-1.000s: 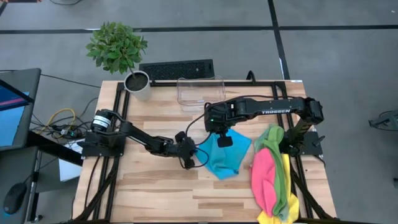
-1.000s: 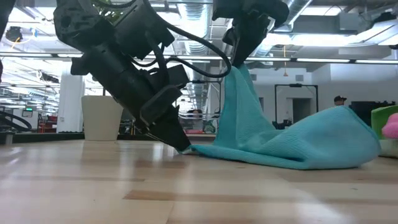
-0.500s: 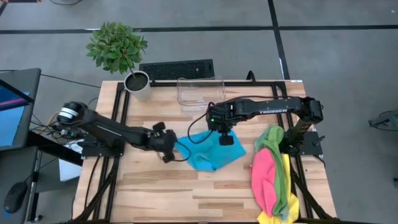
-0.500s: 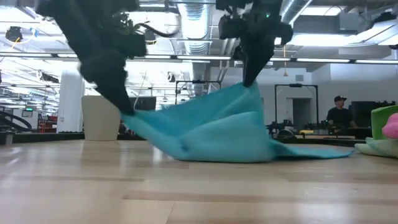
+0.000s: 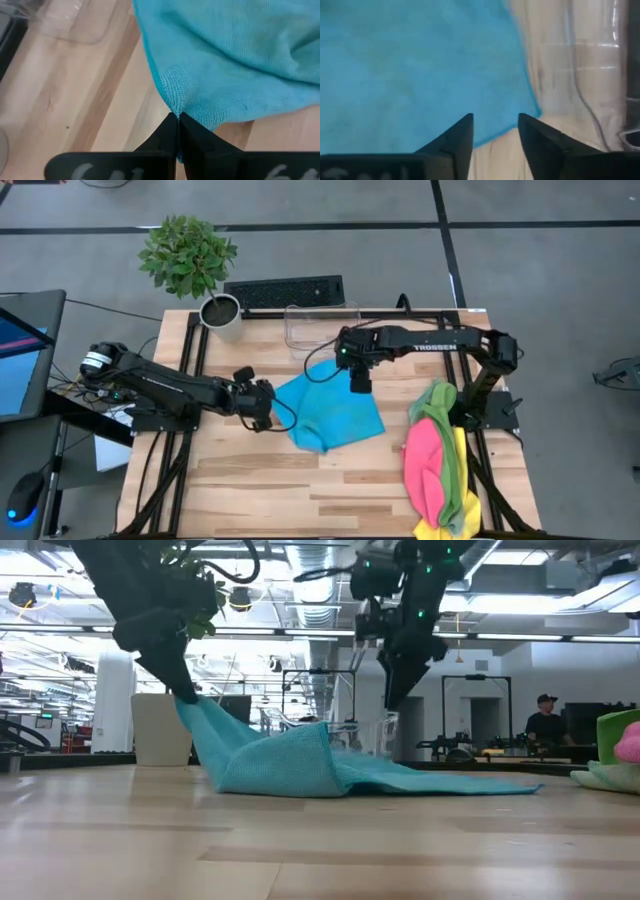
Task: Fold microfiber towels
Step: Fold the blue microfiber towel
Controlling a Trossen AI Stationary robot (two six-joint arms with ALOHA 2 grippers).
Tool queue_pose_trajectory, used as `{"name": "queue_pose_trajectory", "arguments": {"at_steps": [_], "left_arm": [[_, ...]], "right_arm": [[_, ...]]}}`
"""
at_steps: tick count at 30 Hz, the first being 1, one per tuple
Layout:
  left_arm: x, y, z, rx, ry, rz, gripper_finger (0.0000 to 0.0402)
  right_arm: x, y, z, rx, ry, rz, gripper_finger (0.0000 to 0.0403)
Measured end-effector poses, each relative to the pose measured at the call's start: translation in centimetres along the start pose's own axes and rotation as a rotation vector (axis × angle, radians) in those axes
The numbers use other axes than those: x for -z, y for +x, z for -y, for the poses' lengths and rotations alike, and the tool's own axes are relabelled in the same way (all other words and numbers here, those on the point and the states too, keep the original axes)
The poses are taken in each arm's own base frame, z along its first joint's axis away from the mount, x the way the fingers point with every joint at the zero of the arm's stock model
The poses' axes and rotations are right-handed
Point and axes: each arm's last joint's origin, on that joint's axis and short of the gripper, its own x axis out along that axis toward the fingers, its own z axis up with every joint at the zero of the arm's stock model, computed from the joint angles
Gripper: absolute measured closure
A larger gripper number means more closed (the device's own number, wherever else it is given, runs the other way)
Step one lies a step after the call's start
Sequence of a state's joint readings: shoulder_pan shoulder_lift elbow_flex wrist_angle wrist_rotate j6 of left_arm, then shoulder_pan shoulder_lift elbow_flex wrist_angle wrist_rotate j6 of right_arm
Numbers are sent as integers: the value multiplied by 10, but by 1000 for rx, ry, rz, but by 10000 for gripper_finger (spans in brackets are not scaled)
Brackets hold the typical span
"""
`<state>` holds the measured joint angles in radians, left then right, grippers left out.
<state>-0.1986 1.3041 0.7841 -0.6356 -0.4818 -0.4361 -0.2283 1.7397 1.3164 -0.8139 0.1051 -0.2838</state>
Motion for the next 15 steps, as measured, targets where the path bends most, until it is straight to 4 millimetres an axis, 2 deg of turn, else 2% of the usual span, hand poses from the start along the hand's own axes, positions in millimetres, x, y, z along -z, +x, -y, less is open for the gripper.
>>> {"name": "queue_pose_trajectory", "arguments": {"at_steps": [3, 6, 15], "left_arm": [[2, 0, 3, 77, 6, -40, 401], [7, -1, 10, 164, 38, -90, 401], [7, -2, 12, 139, 53, -66, 401]], "right_arm": [[11, 11, 4, -15, 72, -32, 194], [18, 22, 2, -20, 138, -27, 186], [41, 58, -22, -25, 259, 15, 207]]}}
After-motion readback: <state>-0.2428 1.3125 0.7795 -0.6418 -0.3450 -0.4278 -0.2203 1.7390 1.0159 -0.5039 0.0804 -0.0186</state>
